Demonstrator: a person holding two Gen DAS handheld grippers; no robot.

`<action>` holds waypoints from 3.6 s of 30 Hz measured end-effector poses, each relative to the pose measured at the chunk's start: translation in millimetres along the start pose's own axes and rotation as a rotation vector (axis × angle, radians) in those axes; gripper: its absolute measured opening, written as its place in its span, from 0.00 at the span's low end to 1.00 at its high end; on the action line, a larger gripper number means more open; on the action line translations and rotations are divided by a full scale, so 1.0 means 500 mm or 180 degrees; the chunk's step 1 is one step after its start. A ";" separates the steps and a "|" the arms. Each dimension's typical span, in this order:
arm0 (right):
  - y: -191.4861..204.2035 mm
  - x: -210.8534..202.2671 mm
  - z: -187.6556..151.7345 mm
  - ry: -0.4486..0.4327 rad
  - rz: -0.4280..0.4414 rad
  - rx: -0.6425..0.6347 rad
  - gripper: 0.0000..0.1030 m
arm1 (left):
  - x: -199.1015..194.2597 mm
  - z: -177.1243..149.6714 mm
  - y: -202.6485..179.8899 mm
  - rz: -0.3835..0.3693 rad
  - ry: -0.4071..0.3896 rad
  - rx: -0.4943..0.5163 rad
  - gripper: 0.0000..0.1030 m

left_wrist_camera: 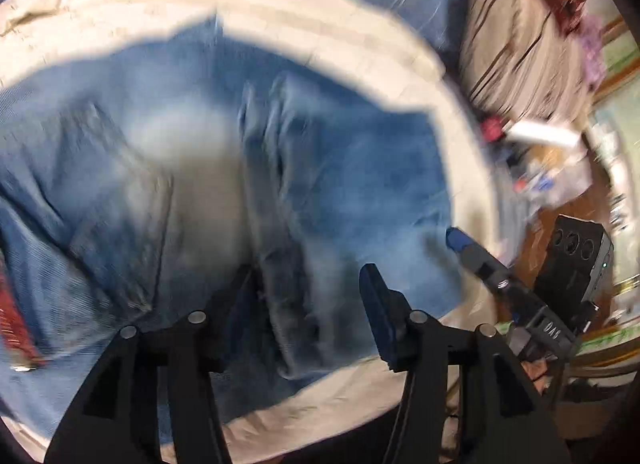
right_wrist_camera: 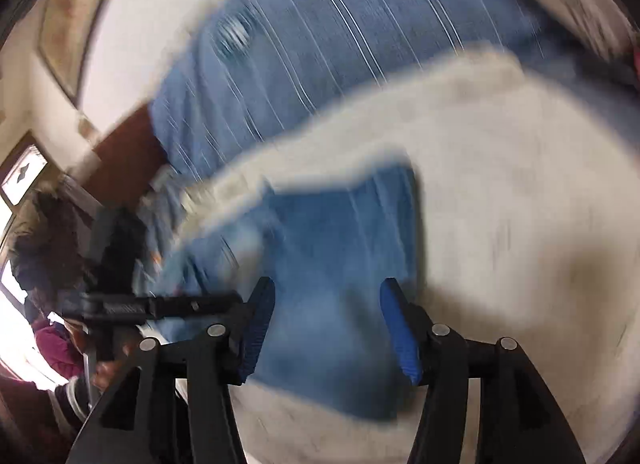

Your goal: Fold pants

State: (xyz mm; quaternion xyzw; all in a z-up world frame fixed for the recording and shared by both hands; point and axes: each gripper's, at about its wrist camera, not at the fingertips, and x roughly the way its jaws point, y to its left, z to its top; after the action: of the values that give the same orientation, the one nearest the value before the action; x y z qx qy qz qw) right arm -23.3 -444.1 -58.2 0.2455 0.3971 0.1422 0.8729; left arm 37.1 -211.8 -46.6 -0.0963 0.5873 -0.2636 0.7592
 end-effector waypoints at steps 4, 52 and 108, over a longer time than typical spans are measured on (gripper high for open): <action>0.007 -0.027 -0.008 -0.0291 -0.0010 0.0300 0.51 | -0.019 -0.012 -0.008 0.0004 -0.0012 0.0059 0.51; 0.628 0.263 -0.161 0.0115 0.0070 -0.1891 0.27 | -0.275 0.034 0.379 -0.0530 -0.0314 -0.0653 0.13; 0.462 0.140 -0.164 -0.0157 0.0477 -0.0957 0.81 | -0.239 0.216 0.197 0.0353 -0.0179 0.1198 0.74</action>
State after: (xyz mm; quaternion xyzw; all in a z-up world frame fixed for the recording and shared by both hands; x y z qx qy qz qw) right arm -53.1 -193.1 -23.2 0.1445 0.3304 0.2586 0.8962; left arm 146.5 -85.0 40.1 0.0724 0.5105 -0.3238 0.7933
